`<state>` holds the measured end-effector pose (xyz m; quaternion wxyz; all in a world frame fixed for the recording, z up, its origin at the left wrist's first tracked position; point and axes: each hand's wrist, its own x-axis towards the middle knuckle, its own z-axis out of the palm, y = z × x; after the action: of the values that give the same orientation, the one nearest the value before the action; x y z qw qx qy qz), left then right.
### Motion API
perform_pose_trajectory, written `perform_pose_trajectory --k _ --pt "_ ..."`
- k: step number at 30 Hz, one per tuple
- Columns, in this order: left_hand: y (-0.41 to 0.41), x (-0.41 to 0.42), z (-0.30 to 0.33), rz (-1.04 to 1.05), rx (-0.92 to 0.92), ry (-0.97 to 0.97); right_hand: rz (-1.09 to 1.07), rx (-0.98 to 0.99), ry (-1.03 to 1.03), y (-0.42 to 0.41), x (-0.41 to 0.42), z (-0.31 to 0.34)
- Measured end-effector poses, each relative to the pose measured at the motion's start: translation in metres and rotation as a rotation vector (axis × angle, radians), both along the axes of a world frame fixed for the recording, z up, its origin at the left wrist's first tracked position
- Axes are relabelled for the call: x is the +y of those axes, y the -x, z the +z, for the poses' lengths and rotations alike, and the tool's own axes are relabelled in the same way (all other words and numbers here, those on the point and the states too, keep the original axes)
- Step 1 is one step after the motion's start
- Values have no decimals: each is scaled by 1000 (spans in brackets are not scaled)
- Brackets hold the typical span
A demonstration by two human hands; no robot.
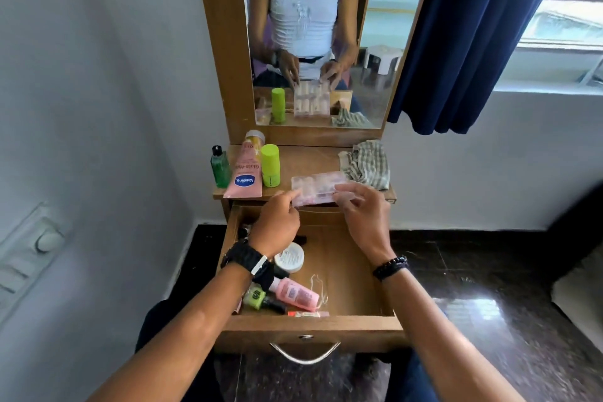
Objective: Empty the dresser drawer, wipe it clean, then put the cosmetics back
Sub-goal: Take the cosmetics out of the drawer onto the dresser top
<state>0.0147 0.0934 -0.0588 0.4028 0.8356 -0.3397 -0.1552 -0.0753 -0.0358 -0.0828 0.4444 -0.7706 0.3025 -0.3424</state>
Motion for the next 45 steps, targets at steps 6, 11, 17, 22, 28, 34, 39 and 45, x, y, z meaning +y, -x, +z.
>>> perform_pose_trajectory --k 6,11,17,22,28,34,39,45 --pt "-16 -20 -16 -54 -61 -55 -35 68 81 -23 -11 -20" --pt "-13 -33 -35 -24 -192 -39 -75 126 185 -38 -17 -28" --pt "-17 -49 -49 -51 -384 -186 -32 231 311 -56 -28 -39" --pt "-26 -61 -52 -120 -542 -335 -77 284 415 -65 -34 -47" --pt "-42 -74 -50 -138 -525 -337 -115 372 494 -73 -37 -42" --pt "-44 -79 -49 -167 -506 -352 -77 393 523 -73 -42 -38" --pt "-47 -73 -44 -213 -477 -345 -21 380 485 -65 -41 -37" --pt "-32 -40 -44 -284 -307 -216 75 221 382 -24 -19 -33"
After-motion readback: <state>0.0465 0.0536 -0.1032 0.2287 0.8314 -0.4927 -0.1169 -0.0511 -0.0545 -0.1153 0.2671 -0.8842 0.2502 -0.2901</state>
